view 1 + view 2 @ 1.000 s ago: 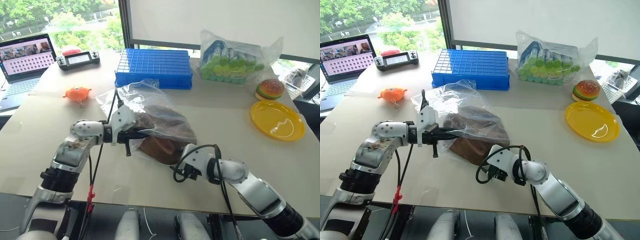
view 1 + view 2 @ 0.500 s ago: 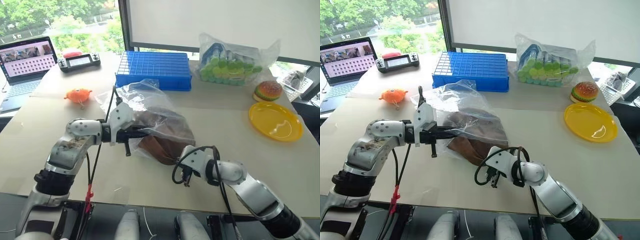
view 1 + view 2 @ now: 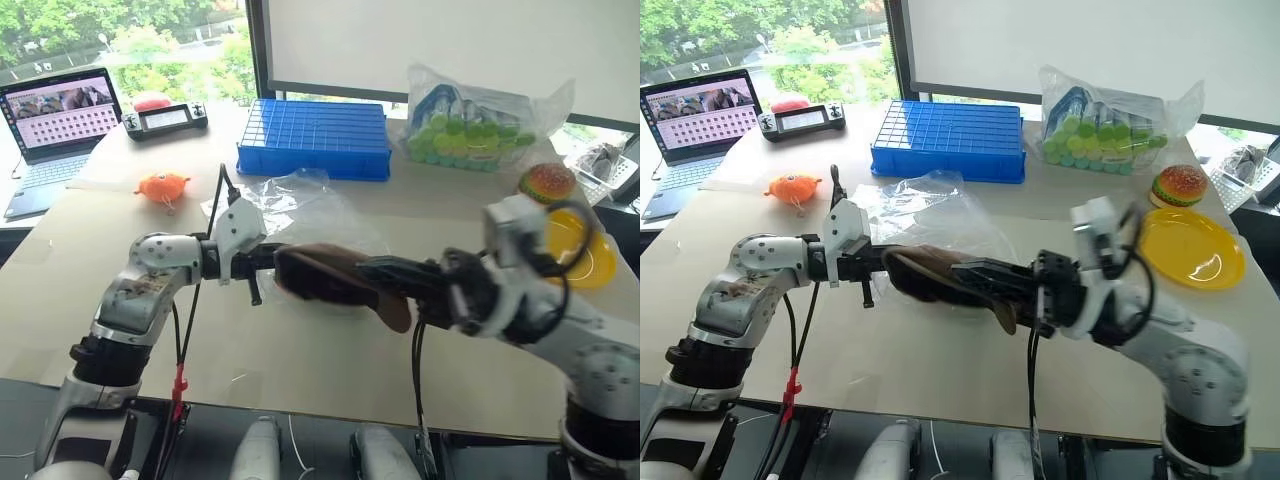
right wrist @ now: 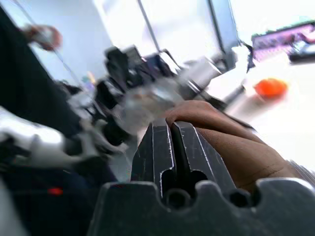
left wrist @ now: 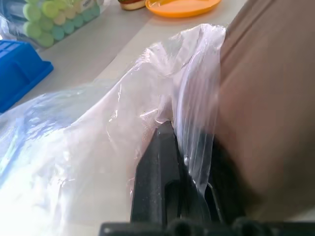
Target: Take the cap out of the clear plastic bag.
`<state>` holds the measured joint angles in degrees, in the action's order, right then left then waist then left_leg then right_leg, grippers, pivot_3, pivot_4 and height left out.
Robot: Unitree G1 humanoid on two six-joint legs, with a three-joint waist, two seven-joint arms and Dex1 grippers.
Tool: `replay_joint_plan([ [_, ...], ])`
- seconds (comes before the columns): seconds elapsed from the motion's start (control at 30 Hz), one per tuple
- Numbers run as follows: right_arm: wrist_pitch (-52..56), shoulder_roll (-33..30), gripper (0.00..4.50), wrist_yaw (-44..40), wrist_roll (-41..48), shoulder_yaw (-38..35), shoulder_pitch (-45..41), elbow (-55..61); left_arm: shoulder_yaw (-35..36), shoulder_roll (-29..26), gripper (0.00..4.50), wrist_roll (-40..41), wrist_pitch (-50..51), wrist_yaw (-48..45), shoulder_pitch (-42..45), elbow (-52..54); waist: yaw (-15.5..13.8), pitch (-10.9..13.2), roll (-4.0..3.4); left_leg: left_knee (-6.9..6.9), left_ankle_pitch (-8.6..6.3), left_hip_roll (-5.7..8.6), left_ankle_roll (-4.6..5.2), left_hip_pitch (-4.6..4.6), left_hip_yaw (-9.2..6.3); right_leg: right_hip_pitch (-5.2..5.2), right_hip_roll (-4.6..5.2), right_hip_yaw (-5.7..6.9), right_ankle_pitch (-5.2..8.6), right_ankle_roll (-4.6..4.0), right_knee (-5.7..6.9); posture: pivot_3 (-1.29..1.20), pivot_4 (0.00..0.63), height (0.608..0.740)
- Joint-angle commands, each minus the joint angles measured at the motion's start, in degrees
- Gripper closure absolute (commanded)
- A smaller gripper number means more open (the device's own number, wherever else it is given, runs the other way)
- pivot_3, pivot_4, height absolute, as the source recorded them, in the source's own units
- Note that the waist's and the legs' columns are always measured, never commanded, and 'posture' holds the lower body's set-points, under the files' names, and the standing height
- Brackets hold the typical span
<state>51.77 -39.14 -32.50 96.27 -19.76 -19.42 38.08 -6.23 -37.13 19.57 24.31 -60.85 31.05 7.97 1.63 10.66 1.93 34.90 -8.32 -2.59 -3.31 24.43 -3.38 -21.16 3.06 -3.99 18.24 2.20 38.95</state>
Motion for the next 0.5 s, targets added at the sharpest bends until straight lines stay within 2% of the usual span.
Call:
replay_joint_plan([
  [0.03,-5.0,-2.8,4.49,-3.0,16.0,-4.9,1.3,2.7,0.0,0.1,4.5,-0.1,-0.9,-0.1,0.3,0.5,0.0,0.0,0.0,0.01,0.0,0.0,0.0,0.0,0.0,0.0,0.0,-0.01,0.0,0.0,0.0,0.0,0.15,0.729],
  [0.1,-8.6,-1.4,4.49,-2.5,16.7,-4.8,-0.5,1.9,0.1,0.0,4.5,-0.2,-1.1,-0.2,0.3,0.2,0.2,0.0,0.0,0.02,0.0,0.0,0.0,-0.01,0.0,0.0,-0.02,-0.01,0.0,0.01,0.0,0.0,0.15,0.729],
  [0.17,-13.4,2.1,4.49,2.3,16.7,-4.9,-5.2,-0.9,0.0,0.0,4.5,-0.5,-1.6,-0.2,0.2,0.1,0.8,0.0,0.0,0.04,0.0,-0.01,0.0,-0.03,0.02,0.0,-0.03,-0.05,0.01,0.02,0.0,0.0,0.15,0.729],
  [0.27,-20.0,4.1,4.49,12.1,16.7,-5.9,-11.8,-5.9,-0.7,-0.6,4.5,-1.5,-4.5,-1.4,-1.1,0.9,1.0,0.0,-0.01,0.07,0.0,-0.03,0.0,-0.05,0.06,-0.01,-0.05,-0.12,0.03,0.06,0.01,0.0,0.15,0.729],
  [0.37,-27.2,5.9,4.49,19.0,8.7,-7.2,-20.2,-13.2,-0.9,-1.7,4.5,-2.6,-12.2,-4.3,-4.4,3.2,1.0,0.0,-0.04,0.02,0.0,-0.03,0.0,-0.04,0.09,-0.06,-0.05,-0.13,0.0,0.0,0.0,0.0,0.15,0.729],
  [0.5,-27.7,5.8,4.49,20.7,-2.2,-4.3,-23.0,-14.9,-0.4,-3.0,4.5,-5.6,-26.3,-7.1,-7.5,0.5,0.3,0.1,-0.11,-0.13,0.0,-0.04,0.01,0.15,0.13,-0.29,-0.04,-0.14,-0.02,-0.04,0.0,0.0,0.15,0.729],
])
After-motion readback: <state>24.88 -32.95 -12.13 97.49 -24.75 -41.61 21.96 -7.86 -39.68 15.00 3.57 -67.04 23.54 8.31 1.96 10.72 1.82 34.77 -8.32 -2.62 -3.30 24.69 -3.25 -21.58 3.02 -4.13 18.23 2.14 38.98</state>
